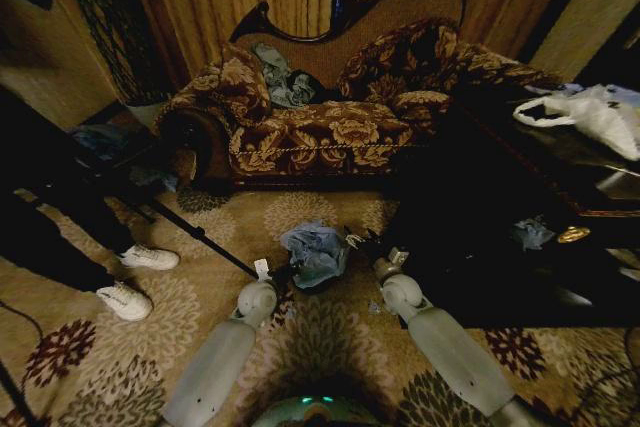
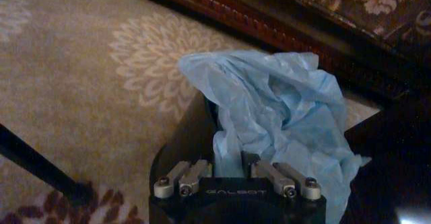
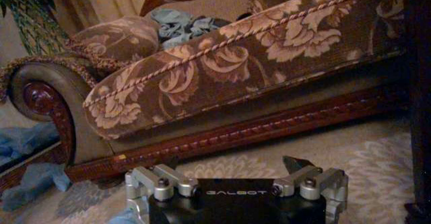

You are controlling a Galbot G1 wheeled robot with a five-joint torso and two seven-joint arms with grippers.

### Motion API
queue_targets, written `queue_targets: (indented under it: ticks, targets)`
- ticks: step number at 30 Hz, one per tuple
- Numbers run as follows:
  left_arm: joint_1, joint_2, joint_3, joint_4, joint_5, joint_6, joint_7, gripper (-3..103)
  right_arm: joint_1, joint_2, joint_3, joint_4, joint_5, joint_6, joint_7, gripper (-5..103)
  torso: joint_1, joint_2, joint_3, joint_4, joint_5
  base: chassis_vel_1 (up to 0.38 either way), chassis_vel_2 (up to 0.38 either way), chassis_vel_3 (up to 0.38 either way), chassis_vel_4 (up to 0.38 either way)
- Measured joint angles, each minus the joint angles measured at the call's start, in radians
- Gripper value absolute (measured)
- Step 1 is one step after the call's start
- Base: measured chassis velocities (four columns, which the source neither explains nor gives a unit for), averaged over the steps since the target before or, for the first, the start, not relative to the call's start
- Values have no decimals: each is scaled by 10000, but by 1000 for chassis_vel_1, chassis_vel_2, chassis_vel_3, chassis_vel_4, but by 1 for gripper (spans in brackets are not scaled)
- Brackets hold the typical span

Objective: Place a garbage bag over the trash bin.

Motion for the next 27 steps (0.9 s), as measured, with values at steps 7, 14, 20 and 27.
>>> queue_targets:
  ticks: [7,14,20,27]
  targets:
    - [63,40,-21,-102,266,-88,170,6,79,56,-73,-145,-138,-71,-73,100,0,0,0,1,0,0,0,0,0]
    - [98,61,4,-52,461,-182,223,0,65,91,-80,-179,-210,-131,-108,100,6,-5,6,-6,-5,0,0,0,0]
    - [80,56,-19,-151,484,-248,196,0,35,105,-66,-177,-215,-133,-112,100,3,-5,3,-3,-4,0,0,0,0]
    - [611,136,-233,-904,614,-361,31,0,-27,75,-16,-93,-257,-136,-113,100,1,-3,0,-2,-1,0,0,0,0]
